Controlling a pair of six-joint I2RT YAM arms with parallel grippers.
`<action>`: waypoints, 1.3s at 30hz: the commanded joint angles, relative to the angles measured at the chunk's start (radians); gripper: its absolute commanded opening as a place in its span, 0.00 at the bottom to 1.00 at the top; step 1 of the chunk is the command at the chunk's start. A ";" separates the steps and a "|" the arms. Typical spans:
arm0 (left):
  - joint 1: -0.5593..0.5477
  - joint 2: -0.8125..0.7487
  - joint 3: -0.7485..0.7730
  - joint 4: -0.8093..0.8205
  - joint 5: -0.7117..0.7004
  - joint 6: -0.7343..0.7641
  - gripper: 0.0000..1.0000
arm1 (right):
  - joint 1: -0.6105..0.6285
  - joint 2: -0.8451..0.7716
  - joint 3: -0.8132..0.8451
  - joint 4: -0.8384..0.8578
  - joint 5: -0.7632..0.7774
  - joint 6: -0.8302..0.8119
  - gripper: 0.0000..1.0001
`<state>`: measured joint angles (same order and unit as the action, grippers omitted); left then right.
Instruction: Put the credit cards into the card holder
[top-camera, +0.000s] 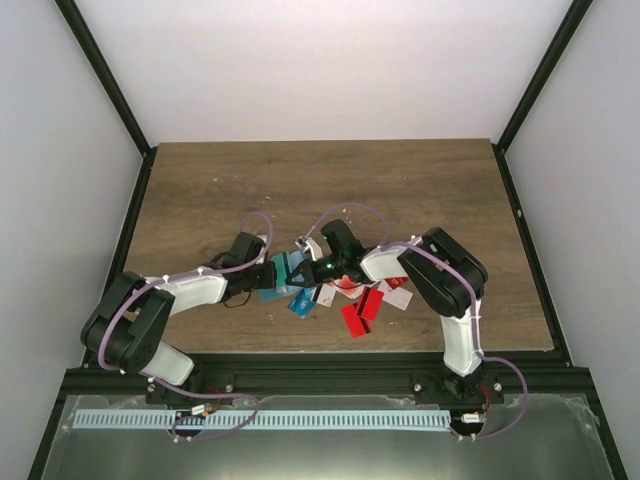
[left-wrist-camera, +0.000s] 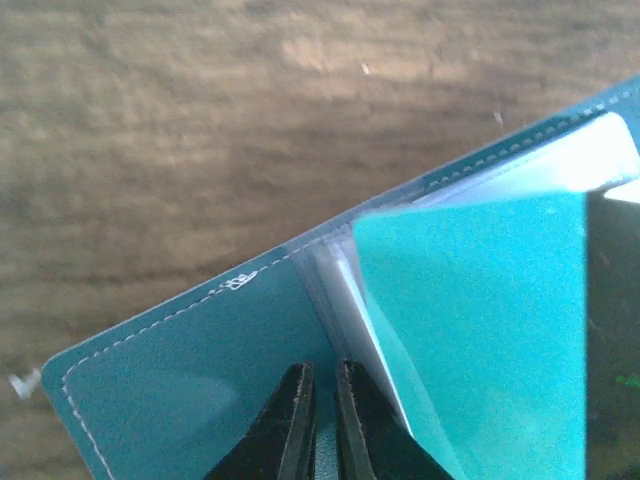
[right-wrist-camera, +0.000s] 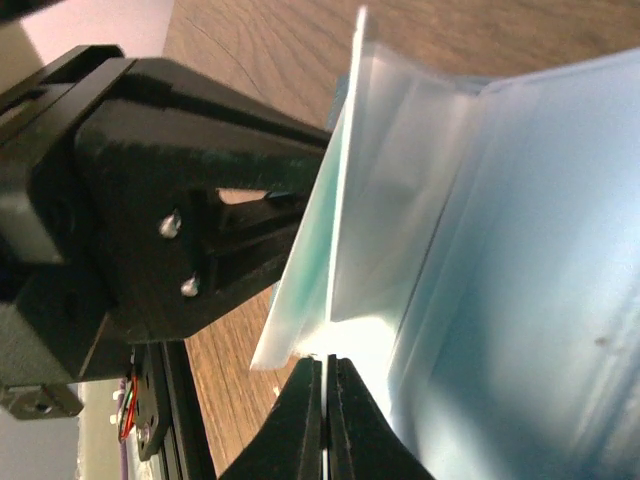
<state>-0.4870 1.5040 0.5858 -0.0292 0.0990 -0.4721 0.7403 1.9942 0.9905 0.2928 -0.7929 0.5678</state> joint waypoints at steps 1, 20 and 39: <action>-0.064 -0.067 -0.012 -0.108 0.097 0.026 0.10 | 0.013 -0.033 -0.012 -0.010 0.013 0.003 0.01; -0.040 -0.207 0.014 0.086 0.166 -0.167 0.21 | 0.009 0.038 0.076 -0.039 -0.028 -0.006 0.01; 0.027 -0.114 -0.165 0.376 0.222 -0.286 0.27 | -0.056 0.026 0.032 -0.024 -0.079 -0.007 0.01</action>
<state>-0.4652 1.3579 0.4324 0.2729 0.2951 -0.7467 0.6979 2.0361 1.0271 0.2584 -0.8452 0.5686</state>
